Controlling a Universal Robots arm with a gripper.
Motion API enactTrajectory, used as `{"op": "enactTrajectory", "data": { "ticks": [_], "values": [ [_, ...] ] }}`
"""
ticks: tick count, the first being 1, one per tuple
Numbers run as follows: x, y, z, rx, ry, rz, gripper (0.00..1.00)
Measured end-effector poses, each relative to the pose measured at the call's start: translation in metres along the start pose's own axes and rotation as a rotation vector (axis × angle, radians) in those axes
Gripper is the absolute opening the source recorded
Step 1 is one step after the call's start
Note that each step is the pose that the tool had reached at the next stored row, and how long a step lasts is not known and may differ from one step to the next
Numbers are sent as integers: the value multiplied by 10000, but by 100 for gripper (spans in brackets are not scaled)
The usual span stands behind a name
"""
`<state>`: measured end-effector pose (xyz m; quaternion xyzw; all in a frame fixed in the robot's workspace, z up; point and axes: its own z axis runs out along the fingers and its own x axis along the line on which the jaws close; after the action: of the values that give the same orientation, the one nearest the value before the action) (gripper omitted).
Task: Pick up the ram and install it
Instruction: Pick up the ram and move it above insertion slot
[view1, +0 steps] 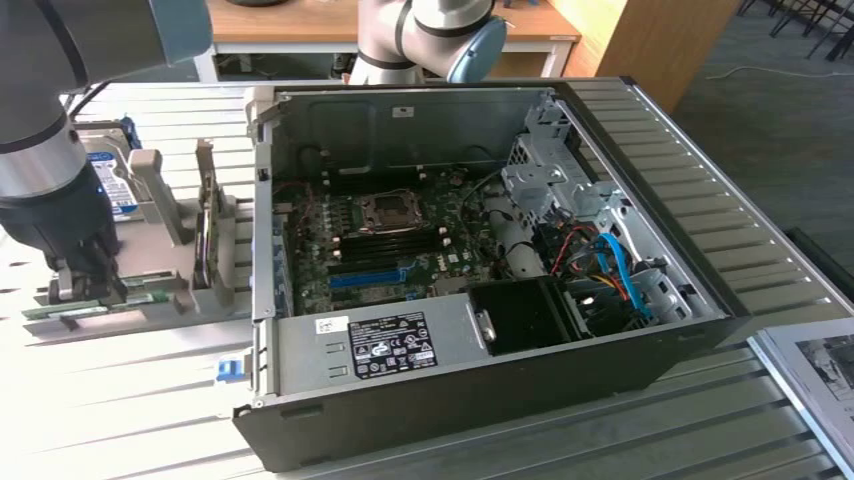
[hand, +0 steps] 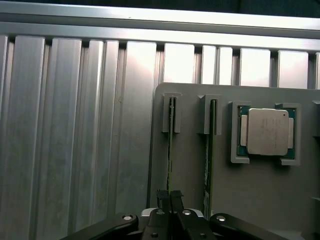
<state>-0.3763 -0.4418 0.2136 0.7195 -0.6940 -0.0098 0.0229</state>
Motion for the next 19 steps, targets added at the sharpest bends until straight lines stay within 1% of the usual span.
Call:
{"op": "enactTrajectory", "data": {
  "ticks": [15,19],
  "values": [
    [3,3,-166,0,-1,19,12],
    [4,4,-193,-1,-4,75,12]
  ]
}}
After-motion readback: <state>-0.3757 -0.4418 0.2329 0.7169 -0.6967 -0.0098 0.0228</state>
